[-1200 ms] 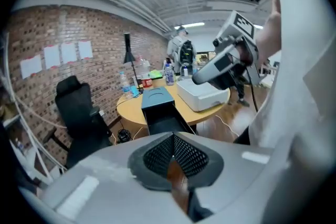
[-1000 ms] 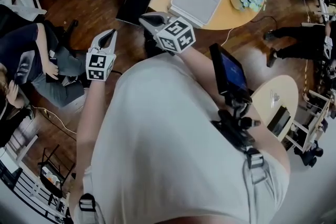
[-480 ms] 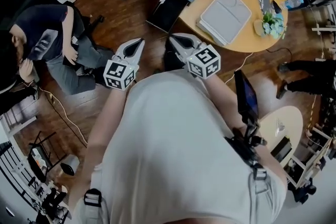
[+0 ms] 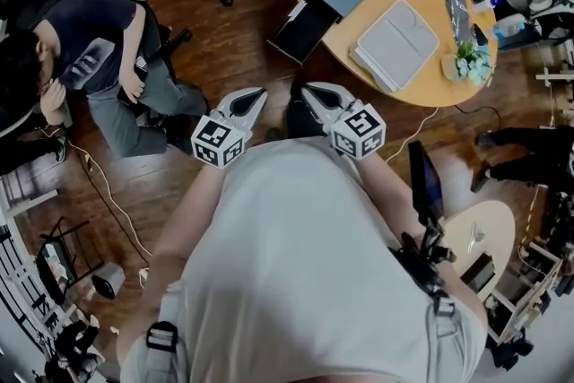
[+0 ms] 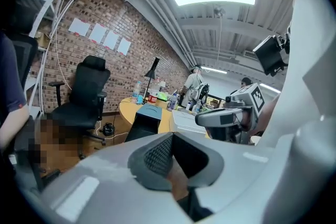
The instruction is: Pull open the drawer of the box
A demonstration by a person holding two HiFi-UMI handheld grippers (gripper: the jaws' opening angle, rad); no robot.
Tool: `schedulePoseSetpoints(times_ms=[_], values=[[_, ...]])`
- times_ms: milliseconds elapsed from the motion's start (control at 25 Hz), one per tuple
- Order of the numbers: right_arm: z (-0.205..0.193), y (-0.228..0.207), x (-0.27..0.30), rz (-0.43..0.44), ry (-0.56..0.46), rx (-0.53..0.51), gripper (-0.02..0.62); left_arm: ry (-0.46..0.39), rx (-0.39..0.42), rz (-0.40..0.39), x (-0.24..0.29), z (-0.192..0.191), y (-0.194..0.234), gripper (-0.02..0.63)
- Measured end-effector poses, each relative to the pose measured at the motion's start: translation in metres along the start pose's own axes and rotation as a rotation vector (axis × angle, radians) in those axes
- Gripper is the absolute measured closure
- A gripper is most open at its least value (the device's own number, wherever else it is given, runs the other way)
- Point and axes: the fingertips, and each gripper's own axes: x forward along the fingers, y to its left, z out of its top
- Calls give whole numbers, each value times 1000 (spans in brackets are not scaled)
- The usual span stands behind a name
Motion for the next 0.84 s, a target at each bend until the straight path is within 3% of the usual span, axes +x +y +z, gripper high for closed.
schedulePoseSetpoints(times_ms=[840], values=[[-7, 10, -26, -33, -12, -11, 588, 5, -18, -42, 2, -18, -20, 600]])
